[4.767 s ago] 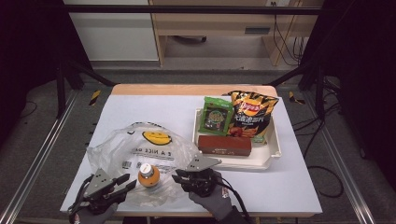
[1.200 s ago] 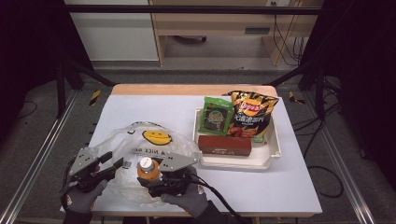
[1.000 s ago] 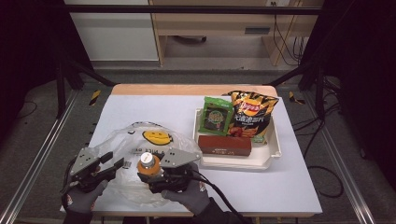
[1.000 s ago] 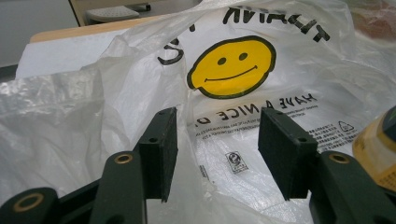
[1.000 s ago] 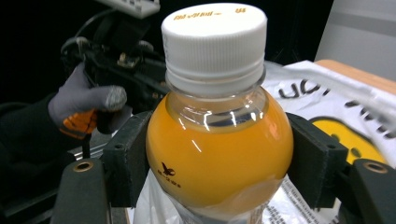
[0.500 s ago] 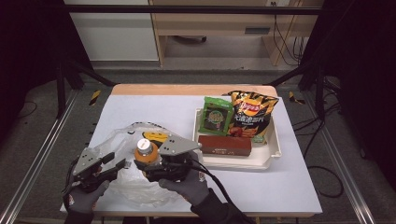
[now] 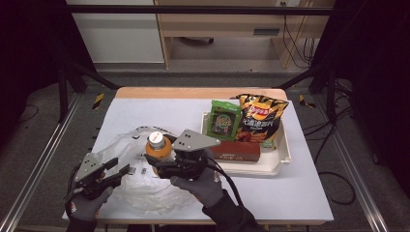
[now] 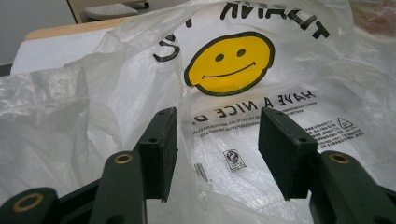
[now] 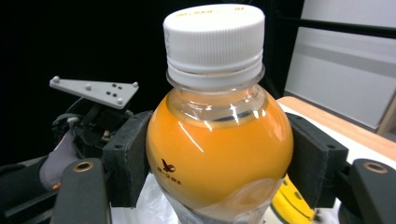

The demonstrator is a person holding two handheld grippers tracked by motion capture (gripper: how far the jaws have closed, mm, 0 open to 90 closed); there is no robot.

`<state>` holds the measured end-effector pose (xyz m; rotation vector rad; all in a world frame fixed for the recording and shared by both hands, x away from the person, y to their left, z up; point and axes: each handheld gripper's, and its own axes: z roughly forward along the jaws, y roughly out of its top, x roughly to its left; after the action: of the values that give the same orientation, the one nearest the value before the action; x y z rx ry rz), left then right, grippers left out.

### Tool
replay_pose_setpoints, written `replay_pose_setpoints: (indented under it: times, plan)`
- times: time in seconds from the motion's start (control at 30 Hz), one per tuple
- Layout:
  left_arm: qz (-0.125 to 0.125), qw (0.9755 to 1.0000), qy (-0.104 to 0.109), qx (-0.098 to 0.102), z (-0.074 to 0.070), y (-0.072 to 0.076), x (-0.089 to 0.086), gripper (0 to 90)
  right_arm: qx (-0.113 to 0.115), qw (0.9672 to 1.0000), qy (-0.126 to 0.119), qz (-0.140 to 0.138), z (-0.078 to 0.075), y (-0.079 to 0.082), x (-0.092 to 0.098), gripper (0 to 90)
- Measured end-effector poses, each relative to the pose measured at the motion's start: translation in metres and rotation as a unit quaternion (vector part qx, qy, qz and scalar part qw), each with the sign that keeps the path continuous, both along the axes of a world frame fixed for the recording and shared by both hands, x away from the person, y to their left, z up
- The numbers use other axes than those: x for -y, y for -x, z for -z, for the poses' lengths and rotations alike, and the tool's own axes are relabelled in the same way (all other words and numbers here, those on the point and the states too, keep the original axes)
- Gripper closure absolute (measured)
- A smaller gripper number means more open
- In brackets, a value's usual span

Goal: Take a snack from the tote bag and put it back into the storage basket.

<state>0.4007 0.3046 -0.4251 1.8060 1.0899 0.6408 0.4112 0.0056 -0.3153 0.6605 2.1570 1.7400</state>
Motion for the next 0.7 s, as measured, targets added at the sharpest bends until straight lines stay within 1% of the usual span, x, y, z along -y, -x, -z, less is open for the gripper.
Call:
replay_pose_setpoints:
  times: [0.2,0.3,0.43,0.7]
  plan:
    - [0.0,1.0,0.001,0.0,0.0,0.0,0.0,46.9,0.007,0.9997,0.006,0.022,-0.007,-0.003,0.015,30.7]
    - [0.0,1.0,0.001,0.0,0.0,0.0,0.0,46.9,0.013,0.9992,0.012,0.037,-0.01,-0.005,0.024,30.7]
    - [0.0,1.0,-0.001,0.001,-0.001,0.0,0.0,46.9,0.015,0.9985,0.009,0.052,-0.015,-0.007,0.038,30.7]
    - [0.0,1.0,0.001,0.001,-0.001,0.0,0.0,46.8,0.017,0.9958,0.013,0.089,-0.02,-0.013,0.066,30.7]
